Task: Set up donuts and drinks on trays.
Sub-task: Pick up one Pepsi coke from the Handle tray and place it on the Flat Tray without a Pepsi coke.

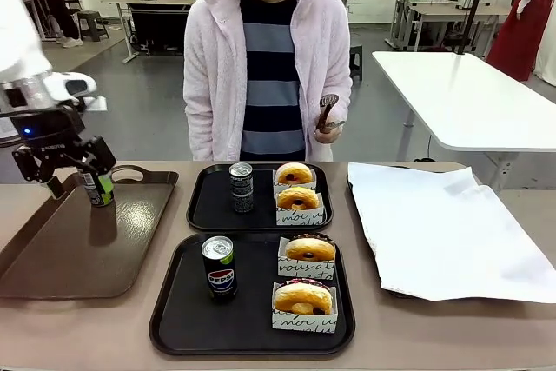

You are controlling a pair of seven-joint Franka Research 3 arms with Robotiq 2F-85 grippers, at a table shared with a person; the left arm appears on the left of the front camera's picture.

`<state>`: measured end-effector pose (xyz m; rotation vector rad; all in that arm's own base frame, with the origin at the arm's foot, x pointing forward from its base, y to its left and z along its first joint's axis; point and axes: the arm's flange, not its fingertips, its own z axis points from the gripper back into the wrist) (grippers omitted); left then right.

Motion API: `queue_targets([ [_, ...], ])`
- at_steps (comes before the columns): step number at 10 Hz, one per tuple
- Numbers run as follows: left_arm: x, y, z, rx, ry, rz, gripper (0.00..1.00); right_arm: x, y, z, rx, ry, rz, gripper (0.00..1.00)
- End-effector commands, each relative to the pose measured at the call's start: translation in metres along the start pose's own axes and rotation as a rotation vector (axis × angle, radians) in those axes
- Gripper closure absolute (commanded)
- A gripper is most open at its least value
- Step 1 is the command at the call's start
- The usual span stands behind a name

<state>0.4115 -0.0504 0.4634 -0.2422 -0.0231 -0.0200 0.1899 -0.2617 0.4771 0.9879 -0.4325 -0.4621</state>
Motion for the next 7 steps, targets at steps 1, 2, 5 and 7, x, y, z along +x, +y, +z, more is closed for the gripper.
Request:
queue_targets([
  [1,-0.012,0.063,0.001,-0.315,-0.076,0.036,0.0,-0.001,-0.002,0.001,0.005,0.006,0.004,0.0],
  [2,-0.016,0.09,0.0,-0.44,-0.089,0.02,0.0,-0.001,-0.002,0.001,0.005,0.006,0.004,0.0],
  [5,-0.038,0.186,-0.014,-0.857,-0.044,-0.069,0.0,-0.001,-0.002,0.001,0.005,0.006,0.004,0.0],
  [7,-0.056,0.239,-0.018,-0.982,-0.101,0.0,0.0,-0.001,-0.002,0.001,0.005,0.006,0.004,0.0],
])
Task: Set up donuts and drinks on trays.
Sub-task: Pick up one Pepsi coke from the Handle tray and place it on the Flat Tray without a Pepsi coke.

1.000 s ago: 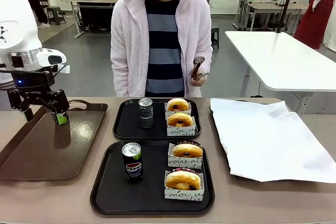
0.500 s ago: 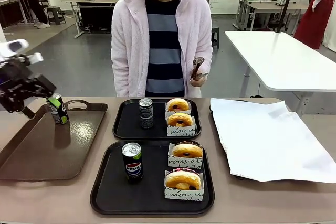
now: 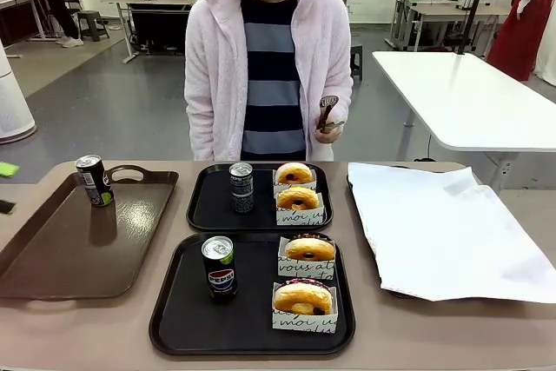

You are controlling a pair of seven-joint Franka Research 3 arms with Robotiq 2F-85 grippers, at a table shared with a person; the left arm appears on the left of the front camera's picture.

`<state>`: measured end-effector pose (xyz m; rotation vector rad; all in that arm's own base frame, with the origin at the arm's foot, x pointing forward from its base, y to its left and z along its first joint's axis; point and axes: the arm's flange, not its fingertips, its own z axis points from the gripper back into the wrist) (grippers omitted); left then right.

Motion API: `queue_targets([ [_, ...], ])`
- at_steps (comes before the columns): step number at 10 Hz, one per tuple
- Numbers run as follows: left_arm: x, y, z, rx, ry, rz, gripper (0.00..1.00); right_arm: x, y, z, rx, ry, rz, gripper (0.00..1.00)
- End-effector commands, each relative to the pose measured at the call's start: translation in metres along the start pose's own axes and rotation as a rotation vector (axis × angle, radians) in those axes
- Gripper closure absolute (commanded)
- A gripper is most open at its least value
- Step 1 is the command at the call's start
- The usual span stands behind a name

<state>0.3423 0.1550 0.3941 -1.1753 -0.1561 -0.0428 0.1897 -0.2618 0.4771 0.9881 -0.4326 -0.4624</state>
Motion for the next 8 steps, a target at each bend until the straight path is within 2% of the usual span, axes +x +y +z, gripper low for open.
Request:
queue_targets([
  [1,0.023,0.03,0.035,-0.081,0.013,0.099,0.0,0.0,-0.002,0.001,0.004,0.007,0.004,0.0],
  [4,0.021,0.039,0.054,-0.125,0.007,0.115,0.0,0.0,-0.002,0.001,0.004,0.007,0.004,0.0],
  [5,0.02,0.037,0.053,-0.117,0.037,0.113,0.0,0.0,-0.002,0.001,0.004,0.007,0.004,0.0],
  [6,0.009,0.045,0.052,-0.106,0.014,0.132,0.0,0.0,-0.002,0.001,0.004,0.007,0.004,0.0],
  [8,0.009,0.045,0.052,-0.106,0.014,0.132,0.0,0.0,-0.002,0.001,0.004,0.007,0.004,0.0],
])
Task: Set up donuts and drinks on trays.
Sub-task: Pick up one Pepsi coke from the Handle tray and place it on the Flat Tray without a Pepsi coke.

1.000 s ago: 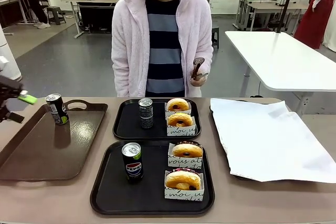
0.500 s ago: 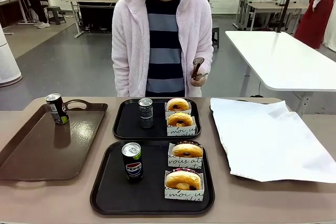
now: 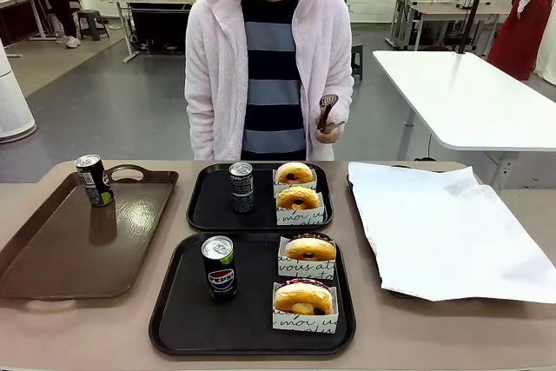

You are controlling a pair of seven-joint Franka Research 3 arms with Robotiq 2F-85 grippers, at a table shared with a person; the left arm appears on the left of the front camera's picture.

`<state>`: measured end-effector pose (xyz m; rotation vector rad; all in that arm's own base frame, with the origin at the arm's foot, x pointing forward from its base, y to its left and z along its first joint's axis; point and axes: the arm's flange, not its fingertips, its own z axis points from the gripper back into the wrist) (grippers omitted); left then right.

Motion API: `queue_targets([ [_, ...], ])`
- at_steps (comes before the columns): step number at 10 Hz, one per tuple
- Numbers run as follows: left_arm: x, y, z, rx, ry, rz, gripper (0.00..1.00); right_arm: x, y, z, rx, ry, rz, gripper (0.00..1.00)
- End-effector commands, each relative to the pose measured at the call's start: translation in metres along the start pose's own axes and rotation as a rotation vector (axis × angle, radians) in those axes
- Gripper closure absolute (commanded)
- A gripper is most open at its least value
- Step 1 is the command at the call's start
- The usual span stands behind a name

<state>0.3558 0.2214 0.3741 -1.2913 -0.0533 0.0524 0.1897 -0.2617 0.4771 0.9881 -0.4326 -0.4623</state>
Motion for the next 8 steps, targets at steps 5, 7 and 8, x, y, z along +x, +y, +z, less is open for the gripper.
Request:
queue_targets([
  [5,-0.0044,0.0003,-0.0003,0.003,-0.011,-0.002,0.0,-0.0005,-0.0017,0.0011,0.004,0.007,0.004,0.0],
  [7,-0.0044,0.0003,-0.0003,0.003,-0.011,-0.002,0.0,-0.0005,-0.0017,0.0011,0.004,0.007,0.004,0.0],
  [8,-0.0044,0.0003,-0.0003,0.003,-0.011,-0.002,0.0,-0.0005,-0.0017,0.0011,0.004,0.007,0.004,0.0],
])
